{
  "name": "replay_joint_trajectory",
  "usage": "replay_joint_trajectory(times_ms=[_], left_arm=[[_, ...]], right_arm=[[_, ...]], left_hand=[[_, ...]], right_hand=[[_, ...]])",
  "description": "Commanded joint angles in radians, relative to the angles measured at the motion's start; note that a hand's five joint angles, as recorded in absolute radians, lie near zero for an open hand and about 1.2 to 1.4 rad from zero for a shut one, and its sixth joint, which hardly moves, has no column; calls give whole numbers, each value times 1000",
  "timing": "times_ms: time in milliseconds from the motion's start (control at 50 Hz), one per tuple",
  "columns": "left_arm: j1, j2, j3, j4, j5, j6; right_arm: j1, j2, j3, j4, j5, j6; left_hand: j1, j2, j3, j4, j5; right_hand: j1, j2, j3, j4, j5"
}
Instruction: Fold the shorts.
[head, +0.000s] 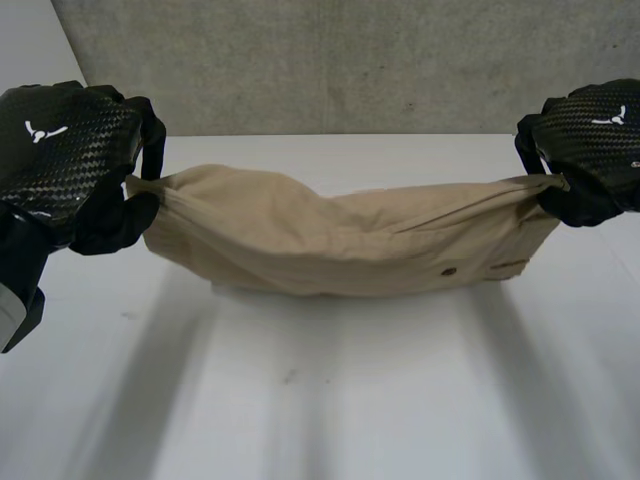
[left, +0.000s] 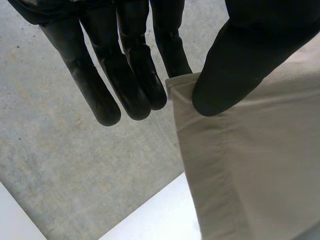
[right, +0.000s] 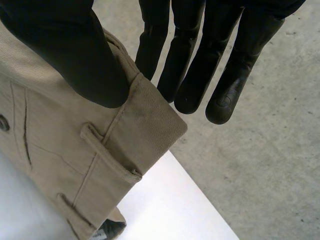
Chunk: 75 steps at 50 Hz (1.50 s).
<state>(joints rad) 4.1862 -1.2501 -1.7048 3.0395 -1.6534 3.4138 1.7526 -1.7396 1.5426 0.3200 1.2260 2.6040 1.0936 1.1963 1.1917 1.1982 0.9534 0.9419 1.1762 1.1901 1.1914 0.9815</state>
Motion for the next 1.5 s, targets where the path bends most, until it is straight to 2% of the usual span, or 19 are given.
replay_joint_trajectory(times_ms=[20, 120, 180, 220, 280, 340, 380, 460, 640, 800, 860, 920, 1100, 1200, 1260, 1360, 1400, 1500], left_arm=[[2, -120, -12, 8, 1, 4], [0, -281, 10, 13, -2, 10], [2, -434, 78, 50, -3, 25], [2, -482, 114, 73, -3, 35], [11, -577, 220, 145, -5, 70], [12, -664, 348, 232, -11, 123], [12, -729, 466, 310, -17, 175], [12, -848, 669, 348, -34, 254], [17, -991, 766, 352, -45, 262], [15, -1000, 758, 344, -75, 259], [8, -968, 716, 329, -101, 254], [6, -800, 569, 305, -111, 225], [-32, -433, 248, 231, -112, 137], [-40, -307, 131, 142, -109, 94], [-43, -279, 87, 107, -105, 76], [-40, -325, 79, 125, -100, 70], [-32, -408, 99, 156, -101, 77], [-29, -589, 195, 254, -101, 84]], right_arm=[[2, 83, 24, 39, 0, -79], [5, 257, 1, 42, 24, -174], [13, 362, -51, 41, 47, -188], [13, 425, -99, 33, 72, -183], [40, 524, -217, 2, 124, -168], [126, 621, -393, -99, 185, -124], [143, 650, -449, -143, 207, -114], [151, 762, -602, -206, 260, -108], [166, 902, -694, -205, 291, -113], [171, 885, -710, -237, 293, -108], [174, 832, -682, -213, 294, -101], [170, 699, -560, -129, 283, -104], [157, 445, -273, 13, 236, -125], [154, 281, -142, 126, 184, -186], [151, 250, -125, 142, 156, -196], [143, 256, -131, 126, 124, -197], [140, 290, -140, 113, 122, -197], [150, 527, -235, 56, 151, -202]], left_hand=[[303, 200, 205, 198, 268], [303, 200, 205, 198, 268], [303, 200, 205, 198, 268], [303, 200, 205, 198, 268], [303, 200, 205, 198, 268], [303, 200, 205, 198, 268], [303, 200, 205, 198, 268], [303, 200, 205, 198, 268], [303, 200, 205, 198, 268], [303, 200, 205, 198, 268], [303, 200, 205, 198, 268], [303, 200, 205, 198, 268], [303, 200, 205, 198, 268], [303, 200, 205, 198, 268], [303, 200, 205, 198, 268], [303, 200, 205, 198, 268], [303, 200, 205, 198, 268], [303, 200, 205, 198, 268]], right_hand=[[454, 220, 206, 205, 240], [454, 220, 206, 205, 240], [454, 220, 206, 205, 240], [454, 220, 206, 205, 240], [454, 220, 206, 205, 240], [454, 220, 206, 205, 240], [454, 220, 206, 205, 240], [454, 220, 206, 205, 240], [454, 220, 206, 205, 240], [454, 220, 206, 205, 240], [454, 220, 206, 205, 240], [454, 220, 206, 205, 240], [454, 220, 206, 205, 240], [454, 220, 206, 205, 240], [454, 220, 206, 205, 240], [454, 220, 206, 205, 240], [454, 220, 206, 205, 240], [454, 220, 206, 205, 240]])
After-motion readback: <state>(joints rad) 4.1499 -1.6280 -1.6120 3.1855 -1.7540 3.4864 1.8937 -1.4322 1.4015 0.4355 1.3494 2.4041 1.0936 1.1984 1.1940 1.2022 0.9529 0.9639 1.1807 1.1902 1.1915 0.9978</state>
